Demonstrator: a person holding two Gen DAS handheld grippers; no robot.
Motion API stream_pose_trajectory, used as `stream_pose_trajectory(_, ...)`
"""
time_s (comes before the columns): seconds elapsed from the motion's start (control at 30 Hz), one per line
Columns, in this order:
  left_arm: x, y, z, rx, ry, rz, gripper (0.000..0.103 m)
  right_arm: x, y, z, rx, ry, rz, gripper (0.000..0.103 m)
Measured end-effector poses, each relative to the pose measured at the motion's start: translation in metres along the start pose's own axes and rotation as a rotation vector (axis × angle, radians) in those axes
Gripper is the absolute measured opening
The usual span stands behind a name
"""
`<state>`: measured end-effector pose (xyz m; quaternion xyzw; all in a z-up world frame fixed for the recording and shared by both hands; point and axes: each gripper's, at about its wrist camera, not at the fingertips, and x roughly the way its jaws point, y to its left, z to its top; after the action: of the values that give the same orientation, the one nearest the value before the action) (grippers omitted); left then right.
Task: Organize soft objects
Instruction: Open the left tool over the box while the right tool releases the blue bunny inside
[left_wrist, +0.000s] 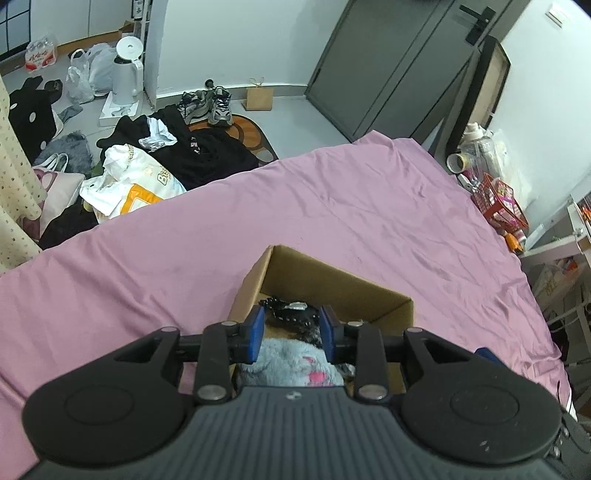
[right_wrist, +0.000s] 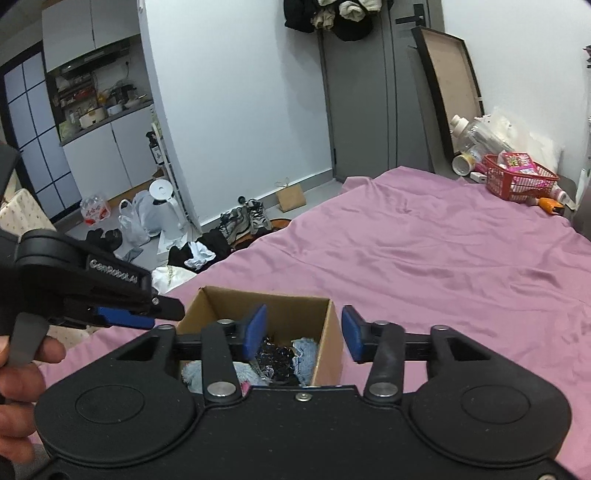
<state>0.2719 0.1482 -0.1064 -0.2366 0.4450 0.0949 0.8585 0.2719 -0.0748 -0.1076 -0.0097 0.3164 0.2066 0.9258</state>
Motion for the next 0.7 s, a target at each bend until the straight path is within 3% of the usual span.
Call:
stream_pose_trajectory(0.2,-0.018,-0.003,-0.006,0.034,-0.007,0.013,0.051,-0.01,-0.016,-0.006,0.085,0.033,0.003,0.046)
stream_pose_trajectory(0.57,-0.056,-0.011,-0.024,0.065,-0.041,0.01,0.068,-0.047,-0.023,-0.015,0.102,0.026,0.005,0.046)
stream_pose_trajectory(0.7,-0.07,-0.014,-0.034,0.073,-0.047,0.003,0.07,-0.067,-0.026,-0.014,0.117,0.022,0.005,0.052)
